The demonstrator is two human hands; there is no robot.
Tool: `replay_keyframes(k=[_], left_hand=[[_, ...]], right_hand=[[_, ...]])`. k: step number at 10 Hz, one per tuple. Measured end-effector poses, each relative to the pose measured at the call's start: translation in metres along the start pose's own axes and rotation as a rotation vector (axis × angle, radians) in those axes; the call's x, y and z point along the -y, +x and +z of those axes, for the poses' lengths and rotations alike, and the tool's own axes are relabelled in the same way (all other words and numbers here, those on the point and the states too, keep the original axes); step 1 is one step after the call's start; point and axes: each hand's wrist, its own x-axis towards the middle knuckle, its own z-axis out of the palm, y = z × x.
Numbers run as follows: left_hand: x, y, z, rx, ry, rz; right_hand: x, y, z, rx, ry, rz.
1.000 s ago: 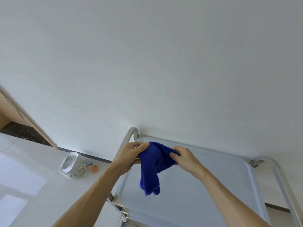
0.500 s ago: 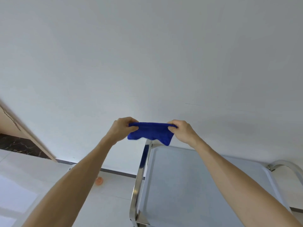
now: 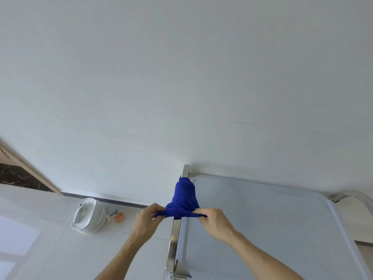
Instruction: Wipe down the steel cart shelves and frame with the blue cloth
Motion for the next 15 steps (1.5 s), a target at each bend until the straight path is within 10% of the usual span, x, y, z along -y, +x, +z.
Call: replay_keyframes(k=[5, 6, 8, 10, 15], left_hand=[[-0.008, 0.000, 0.018, 0.050, -0.114, -0.155], [-0.013, 0.008, 0.021, 0.045, -0.186, -0.140], [-0.021, 0.009, 0.042, 0.170, -0.411, -0.187], [-0.032, 0.028, 0.043, 0.212, -0.249, -0.117], [-0.044, 0.027, 0.043, -0.159, -0.262, 0.042]], right_hand=[[-0.012, -0.006, 0.030, 0.182, -0.128, 0.140], [0.000, 0.003, 0.019, -0.040, 0.072, 0.219], [0.037, 0.013, 0.017, 0.125, 0.750, 0.201], [0.044, 0.022, 0.010, 0.116, 0.895, 0.208], [0.002, -0.023, -0.039, -0.138, 0.434, 0.252]])
